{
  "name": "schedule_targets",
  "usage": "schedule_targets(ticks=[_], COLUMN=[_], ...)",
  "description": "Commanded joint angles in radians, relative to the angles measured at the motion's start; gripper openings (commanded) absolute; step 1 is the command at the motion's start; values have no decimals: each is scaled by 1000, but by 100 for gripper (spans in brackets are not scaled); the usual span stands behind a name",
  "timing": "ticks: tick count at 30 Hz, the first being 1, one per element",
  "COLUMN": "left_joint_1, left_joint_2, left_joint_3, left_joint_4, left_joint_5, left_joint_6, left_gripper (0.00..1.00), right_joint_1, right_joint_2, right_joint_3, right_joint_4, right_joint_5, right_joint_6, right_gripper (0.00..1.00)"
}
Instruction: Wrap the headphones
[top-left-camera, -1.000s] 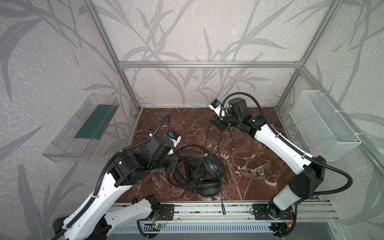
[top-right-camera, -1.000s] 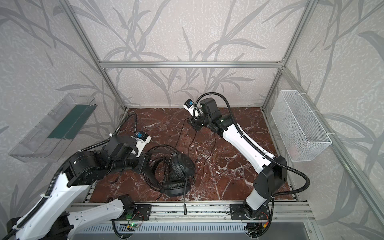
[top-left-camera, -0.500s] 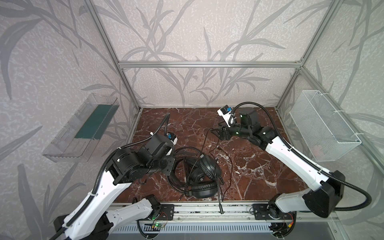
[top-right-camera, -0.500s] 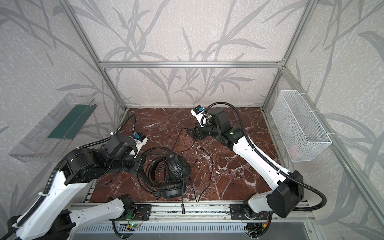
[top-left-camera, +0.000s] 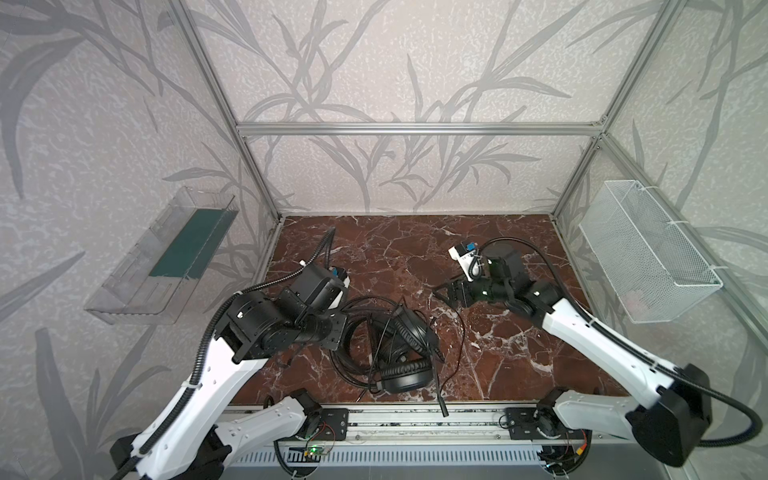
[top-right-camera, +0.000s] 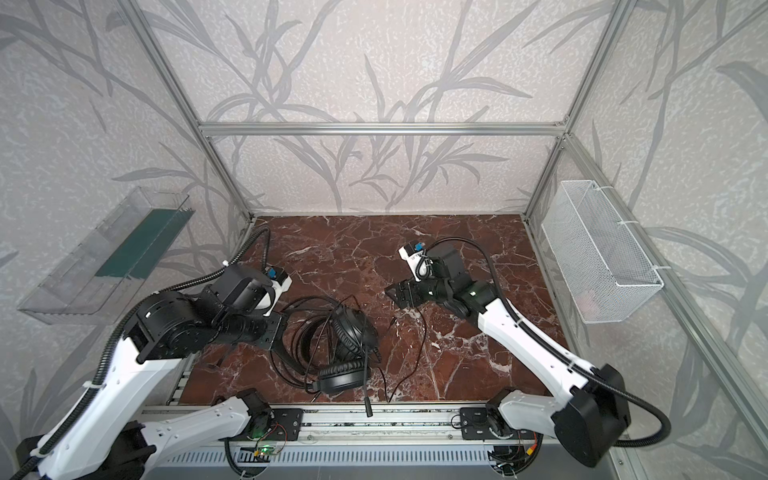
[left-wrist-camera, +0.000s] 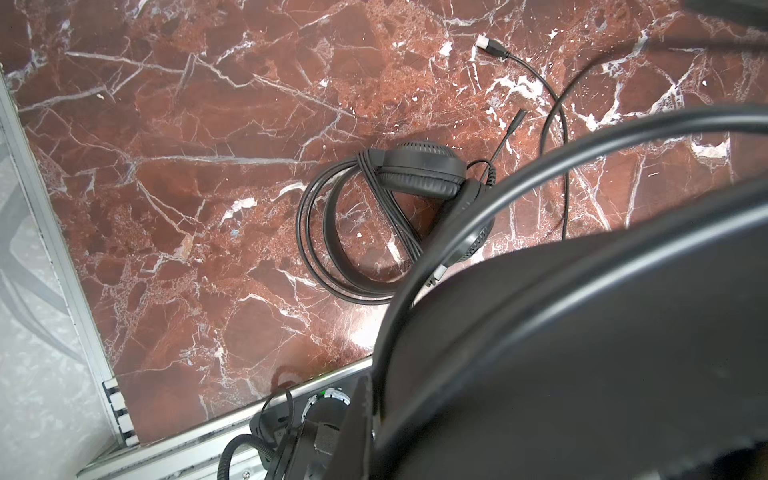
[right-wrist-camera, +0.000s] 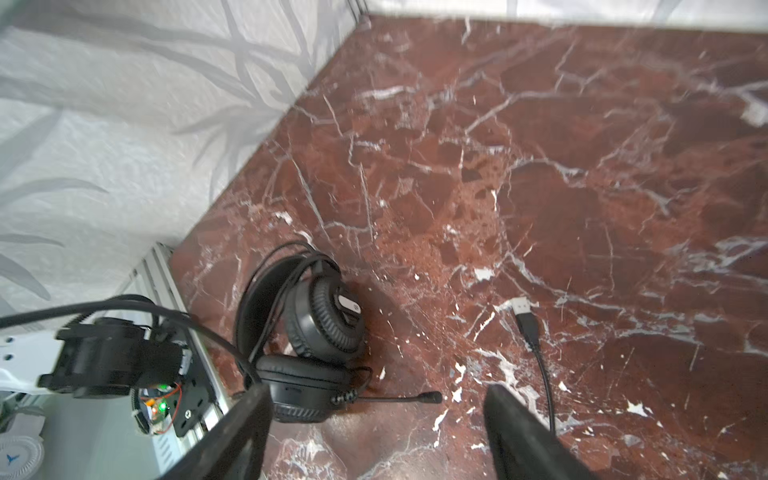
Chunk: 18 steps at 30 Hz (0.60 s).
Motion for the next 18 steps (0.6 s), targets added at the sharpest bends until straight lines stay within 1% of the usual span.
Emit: schedule_targets(ticks=[1, 4, 7, 10, 13, 14, 16, 18], left_joint_1=[15, 21, 22, 22, 24, 25, 31, 39], left_joint_2=[-1, 3, 13, 19, 24, 26, 33, 39], left_joint_3=[8, 10, 22, 32, 34, 33, 36, 43], left_joint_4=[19, 25, 23, 23, 20, 19, 22, 24], left_joint_5=[55, 64, 64, 59, 34, 29, 23, 23], left_joint_6=[-22, -21, -20, -18, -11, -7, -8, -5], left_gripper=[0, 0, 0, 0, 0, 0, 0, 0], right_joint_1=[-4, -3, -3, 10, 58, 89, 186, 298], right_joint_2=[-152, -230, -321, -471, -640, -675, -742, -765], right_joint_3=[2, 4, -46, -213, -413, -465, -546, -599], right_joint_4=[110, 59, 28, 117, 278, 312, 331, 332], right_joint_5=[3, 16, -44, -136, -175, -154, -91, 10], right_joint_6=[30, 37, 39, 81, 155, 173, 168, 144], right_gripper=[83, 83, 83, 83, 85, 85, 86, 86])
